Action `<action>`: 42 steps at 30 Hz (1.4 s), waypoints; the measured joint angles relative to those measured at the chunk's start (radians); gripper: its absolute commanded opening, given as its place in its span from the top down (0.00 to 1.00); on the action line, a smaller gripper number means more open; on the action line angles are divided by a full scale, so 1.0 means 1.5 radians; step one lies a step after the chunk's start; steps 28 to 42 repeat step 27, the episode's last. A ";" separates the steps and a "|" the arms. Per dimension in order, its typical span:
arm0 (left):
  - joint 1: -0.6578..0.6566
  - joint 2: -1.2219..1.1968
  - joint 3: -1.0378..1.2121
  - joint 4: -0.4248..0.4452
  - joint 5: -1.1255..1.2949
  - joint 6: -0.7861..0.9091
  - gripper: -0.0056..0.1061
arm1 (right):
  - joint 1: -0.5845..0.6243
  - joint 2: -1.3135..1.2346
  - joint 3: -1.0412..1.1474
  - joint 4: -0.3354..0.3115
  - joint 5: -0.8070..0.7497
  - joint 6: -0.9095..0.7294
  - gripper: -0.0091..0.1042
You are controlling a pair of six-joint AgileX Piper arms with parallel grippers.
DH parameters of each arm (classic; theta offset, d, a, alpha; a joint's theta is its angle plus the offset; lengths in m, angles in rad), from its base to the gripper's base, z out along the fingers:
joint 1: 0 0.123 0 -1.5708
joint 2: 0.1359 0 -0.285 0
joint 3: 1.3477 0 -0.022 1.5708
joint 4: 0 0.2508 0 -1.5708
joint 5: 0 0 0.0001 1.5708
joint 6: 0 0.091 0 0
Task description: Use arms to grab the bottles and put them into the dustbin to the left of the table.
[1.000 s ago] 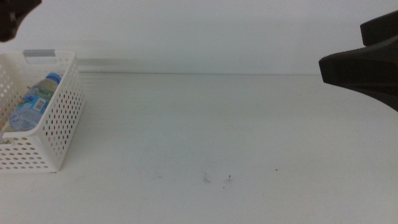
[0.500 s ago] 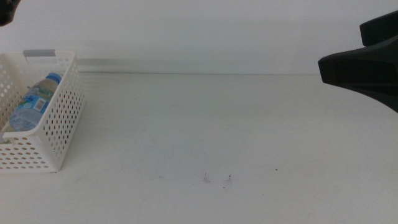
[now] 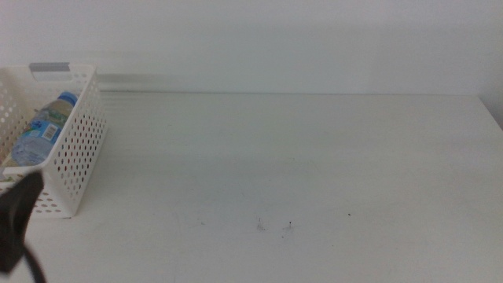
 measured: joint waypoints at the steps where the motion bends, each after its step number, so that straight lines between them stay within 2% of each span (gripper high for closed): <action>1: 0.009 -0.032 0.036 -0.001 0.000 0.000 0.11 | -0.022 -0.029 0.039 0.000 -0.012 0.000 0.21; 6: 0.043 -0.158 0.144 -0.035 -0.004 0.000 0.11 | -0.086 -0.174 0.183 0.001 -0.029 0.000 0.21; 13: 0.086 -0.261 0.233 -0.065 -0.019 0.000 0.11 | -0.091 -0.322 0.286 -0.051 -0.034 0.000 0.21; 22: 0.101 -0.264 0.275 -0.087 -0.035 0.000 0.11 | -0.091 -0.331 0.314 -0.053 -0.087 0.000 0.21; 42: 0.101 -0.264 0.276 -0.091 -0.034 0.000 0.11 | -0.091 -0.331 0.314 -0.052 -0.091 0.000 0.21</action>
